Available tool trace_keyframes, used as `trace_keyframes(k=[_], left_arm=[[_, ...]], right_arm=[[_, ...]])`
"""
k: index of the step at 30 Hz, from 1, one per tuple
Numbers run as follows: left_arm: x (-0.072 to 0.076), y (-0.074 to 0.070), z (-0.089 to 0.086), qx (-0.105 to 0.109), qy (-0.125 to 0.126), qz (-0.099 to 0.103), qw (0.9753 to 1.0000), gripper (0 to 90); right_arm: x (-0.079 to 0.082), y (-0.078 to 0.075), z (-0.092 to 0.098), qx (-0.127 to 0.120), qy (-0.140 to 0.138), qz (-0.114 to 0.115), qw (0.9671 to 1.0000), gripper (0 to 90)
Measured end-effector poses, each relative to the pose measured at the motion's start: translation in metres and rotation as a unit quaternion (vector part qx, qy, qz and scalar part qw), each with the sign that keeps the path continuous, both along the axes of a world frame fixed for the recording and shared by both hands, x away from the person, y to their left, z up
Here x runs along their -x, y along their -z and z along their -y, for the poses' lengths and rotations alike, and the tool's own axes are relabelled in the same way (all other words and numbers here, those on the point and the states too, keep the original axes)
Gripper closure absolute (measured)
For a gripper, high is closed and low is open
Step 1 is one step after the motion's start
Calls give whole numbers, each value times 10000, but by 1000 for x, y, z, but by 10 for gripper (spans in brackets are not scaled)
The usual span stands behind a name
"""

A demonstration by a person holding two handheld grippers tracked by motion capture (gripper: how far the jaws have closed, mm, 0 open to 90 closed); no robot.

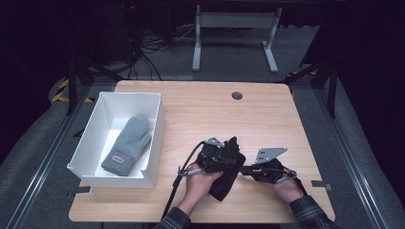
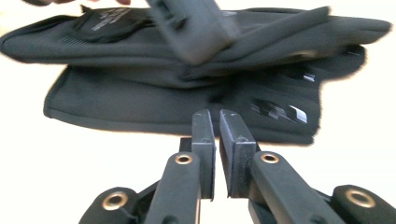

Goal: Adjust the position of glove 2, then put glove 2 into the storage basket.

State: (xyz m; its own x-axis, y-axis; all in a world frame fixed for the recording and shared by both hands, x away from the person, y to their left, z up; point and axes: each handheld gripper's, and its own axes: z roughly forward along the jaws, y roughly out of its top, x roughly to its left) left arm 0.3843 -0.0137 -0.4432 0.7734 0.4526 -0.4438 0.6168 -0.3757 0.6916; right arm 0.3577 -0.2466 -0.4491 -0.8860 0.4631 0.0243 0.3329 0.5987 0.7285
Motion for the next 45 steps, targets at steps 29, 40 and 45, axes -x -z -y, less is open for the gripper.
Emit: trace_keyframes(k=[29, 40, 45], left_arm=[[47, 9, 5, -663, 855, 252, 9938, 900], [53, 12, -11, -1208, 802, 354, 9888, 900], [55, 10, -28, -1325, 738, 420, 9875, 900]], right_arm=[[7, 8, 78, 240, 1249, 155, 9918, 339], [6, 13, 80, 253, 1403, 183, 9896, 249], [5, 15, 78, 313, 1460, 279, 9884, 226]])
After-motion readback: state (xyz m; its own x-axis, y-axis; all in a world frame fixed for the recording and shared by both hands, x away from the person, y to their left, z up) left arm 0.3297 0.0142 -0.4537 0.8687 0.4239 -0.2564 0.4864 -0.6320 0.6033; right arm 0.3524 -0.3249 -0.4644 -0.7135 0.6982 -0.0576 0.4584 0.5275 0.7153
